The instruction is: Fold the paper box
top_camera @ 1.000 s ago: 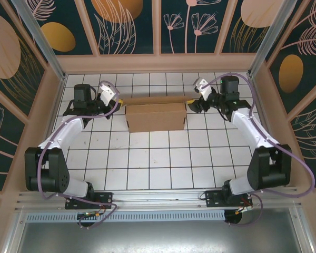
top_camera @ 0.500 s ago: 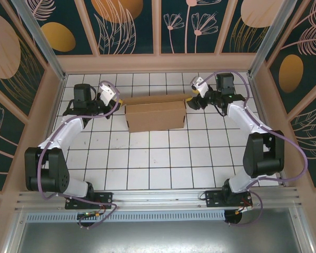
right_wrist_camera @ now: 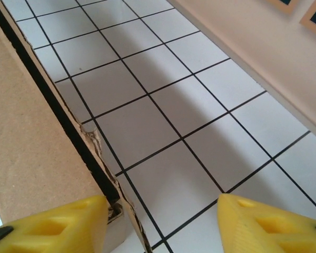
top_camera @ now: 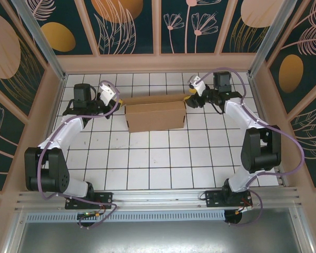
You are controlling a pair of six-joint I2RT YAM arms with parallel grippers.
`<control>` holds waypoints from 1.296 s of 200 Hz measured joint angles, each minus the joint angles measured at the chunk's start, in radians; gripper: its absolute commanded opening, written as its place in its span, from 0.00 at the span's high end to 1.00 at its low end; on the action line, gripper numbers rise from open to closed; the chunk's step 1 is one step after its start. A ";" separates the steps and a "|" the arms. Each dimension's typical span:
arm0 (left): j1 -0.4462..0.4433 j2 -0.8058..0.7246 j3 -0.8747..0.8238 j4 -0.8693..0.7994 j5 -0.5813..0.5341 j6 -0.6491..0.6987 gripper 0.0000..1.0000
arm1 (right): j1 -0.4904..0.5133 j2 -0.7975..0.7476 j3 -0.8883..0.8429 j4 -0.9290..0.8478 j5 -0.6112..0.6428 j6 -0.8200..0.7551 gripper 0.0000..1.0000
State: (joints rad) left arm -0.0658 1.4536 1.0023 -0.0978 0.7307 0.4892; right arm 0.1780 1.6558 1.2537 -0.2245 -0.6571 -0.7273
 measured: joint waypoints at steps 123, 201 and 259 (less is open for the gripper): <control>-0.010 -0.004 -0.001 0.010 -0.025 -0.065 1.00 | 0.021 -0.011 0.019 -0.066 -0.018 0.040 1.00; -0.054 -0.097 -0.088 0.064 -0.155 -0.340 1.00 | 0.137 -0.028 0.036 -0.064 0.237 0.290 1.00; -0.077 -0.117 -0.099 0.071 -0.188 -0.499 1.00 | 0.171 -0.006 0.087 -0.111 0.345 0.504 1.00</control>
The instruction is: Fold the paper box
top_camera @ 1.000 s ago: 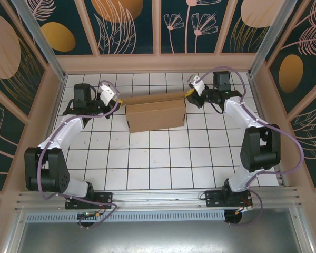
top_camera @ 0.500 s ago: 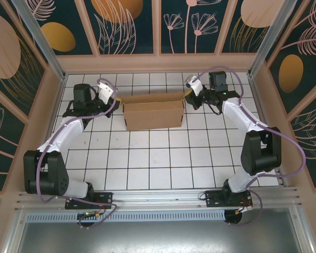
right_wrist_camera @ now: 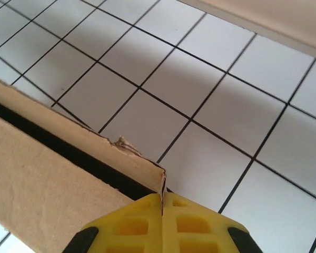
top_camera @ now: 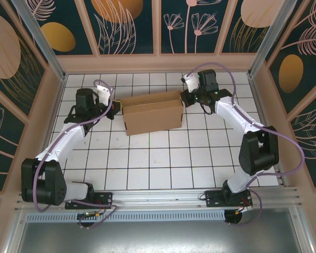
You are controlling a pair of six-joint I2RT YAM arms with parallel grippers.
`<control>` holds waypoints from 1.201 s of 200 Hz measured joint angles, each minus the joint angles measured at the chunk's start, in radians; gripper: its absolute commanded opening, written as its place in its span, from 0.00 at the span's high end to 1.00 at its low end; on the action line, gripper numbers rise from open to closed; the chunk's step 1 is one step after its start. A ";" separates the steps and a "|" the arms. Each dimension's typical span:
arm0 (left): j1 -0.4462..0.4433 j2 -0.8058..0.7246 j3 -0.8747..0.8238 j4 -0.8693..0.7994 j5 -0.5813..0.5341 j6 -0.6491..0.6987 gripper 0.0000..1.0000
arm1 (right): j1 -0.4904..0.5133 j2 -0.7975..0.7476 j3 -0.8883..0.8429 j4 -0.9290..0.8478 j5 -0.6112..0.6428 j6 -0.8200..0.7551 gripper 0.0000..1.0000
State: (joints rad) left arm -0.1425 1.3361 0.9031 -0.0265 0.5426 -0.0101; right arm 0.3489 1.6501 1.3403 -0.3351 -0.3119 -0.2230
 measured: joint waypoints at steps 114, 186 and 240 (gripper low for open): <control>-0.038 0.000 -0.008 0.000 -0.058 -0.229 1.00 | 0.064 -0.063 -0.076 0.025 0.178 0.277 1.00; -0.116 -0.034 -0.017 -0.003 -0.190 -0.314 1.00 | 0.089 -0.232 -0.281 0.149 0.225 0.418 1.00; -0.140 -0.072 -0.055 0.000 -0.284 -0.351 1.00 | 0.152 -0.267 -0.342 0.204 0.320 0.500 1.00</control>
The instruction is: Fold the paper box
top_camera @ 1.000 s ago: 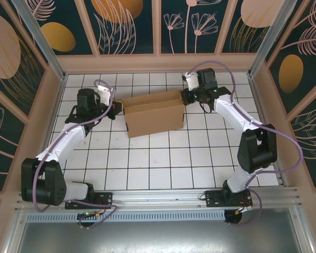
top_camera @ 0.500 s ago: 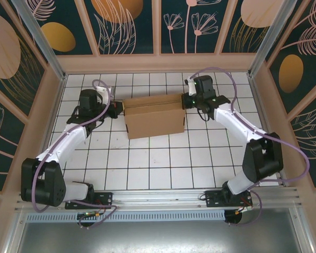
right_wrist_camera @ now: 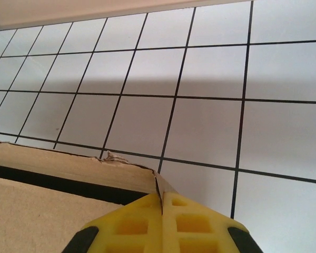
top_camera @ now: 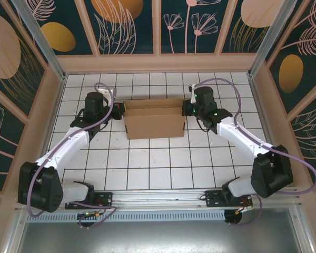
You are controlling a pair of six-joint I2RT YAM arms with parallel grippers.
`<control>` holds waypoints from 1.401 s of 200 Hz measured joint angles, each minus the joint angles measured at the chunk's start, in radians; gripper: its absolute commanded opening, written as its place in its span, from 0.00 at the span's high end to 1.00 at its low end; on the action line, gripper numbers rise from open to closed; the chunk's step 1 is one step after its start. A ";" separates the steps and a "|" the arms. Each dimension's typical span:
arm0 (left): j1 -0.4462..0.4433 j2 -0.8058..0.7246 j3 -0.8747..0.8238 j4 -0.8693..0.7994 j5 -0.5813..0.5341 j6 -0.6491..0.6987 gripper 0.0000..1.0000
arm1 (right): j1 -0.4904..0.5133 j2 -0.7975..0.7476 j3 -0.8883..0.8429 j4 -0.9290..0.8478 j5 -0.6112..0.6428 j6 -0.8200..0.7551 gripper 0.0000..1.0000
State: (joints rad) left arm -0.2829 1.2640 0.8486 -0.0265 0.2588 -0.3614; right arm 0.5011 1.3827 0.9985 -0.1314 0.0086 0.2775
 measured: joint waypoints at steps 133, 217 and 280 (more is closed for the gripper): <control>-0.015 -0.127 -0.135 0.079 -0.031 0.018 1.00 | 0.056 -0.098 -0.127 0.098 0.070 0.021 1.00; -0.018 -0.199 -0.251 0.204 -0.029 -0.084 1.00 | 0.102 -0.149 -0.208 0.174 0.129 0.087 1.00; -0.023 -0.227 -0.283 0.232 -0.033 -0.101 1.00 | 0.109 -0.161 -0.216 0.177 0.130 0.173 1.00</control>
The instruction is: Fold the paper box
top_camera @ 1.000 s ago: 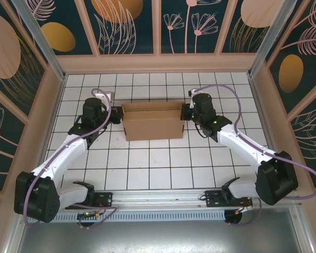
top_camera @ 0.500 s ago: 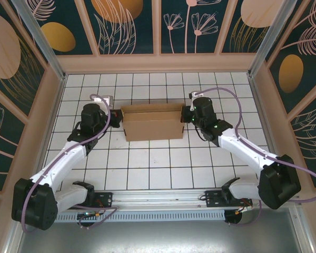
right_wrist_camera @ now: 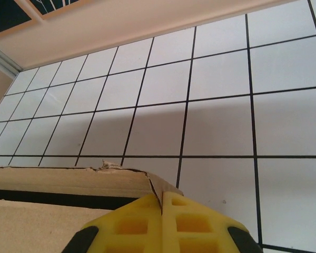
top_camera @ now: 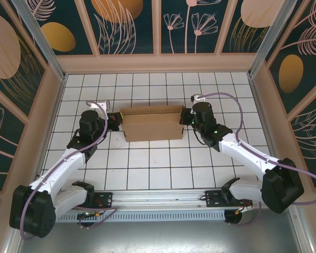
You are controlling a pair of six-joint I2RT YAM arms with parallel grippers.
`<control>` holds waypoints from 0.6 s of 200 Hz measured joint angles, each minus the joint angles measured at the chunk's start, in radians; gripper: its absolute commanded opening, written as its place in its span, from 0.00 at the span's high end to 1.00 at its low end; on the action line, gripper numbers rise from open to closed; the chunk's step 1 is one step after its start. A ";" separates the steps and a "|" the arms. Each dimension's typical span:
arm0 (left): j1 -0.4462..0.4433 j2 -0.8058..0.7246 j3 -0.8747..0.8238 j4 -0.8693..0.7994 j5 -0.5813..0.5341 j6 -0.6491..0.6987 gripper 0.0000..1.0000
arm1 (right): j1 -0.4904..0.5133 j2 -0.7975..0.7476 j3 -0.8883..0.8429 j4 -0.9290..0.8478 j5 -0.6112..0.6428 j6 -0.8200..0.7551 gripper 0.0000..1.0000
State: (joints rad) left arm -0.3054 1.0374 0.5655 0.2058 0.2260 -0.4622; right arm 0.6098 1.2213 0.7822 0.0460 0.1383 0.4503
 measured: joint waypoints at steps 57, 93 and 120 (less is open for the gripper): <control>-0.002 -0.016 -0.023 0.017 0.000 0.002 1.00 | 0.001 -0.005 -0.023 0.028 0.003 0.003 1.00; -0.023 -0.074 -0.078 0.045 -0.026 0.005 1.00 | 0.012 -0.055 -0.135 0.164 0.004 -0.021 1.00; -0.053 -0.119 -0.128 0.082 -0.063 0.005 1.00 | 0.036 -0.090 -0.224 0.285 0.031 -0.051 1.00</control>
State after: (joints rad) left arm -0.3580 0.9180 0.4374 0.2874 0.1631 -0.4576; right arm 0.6456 1.1316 0.5587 0.3305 0.1692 0.3992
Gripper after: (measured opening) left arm 0.051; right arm 0.050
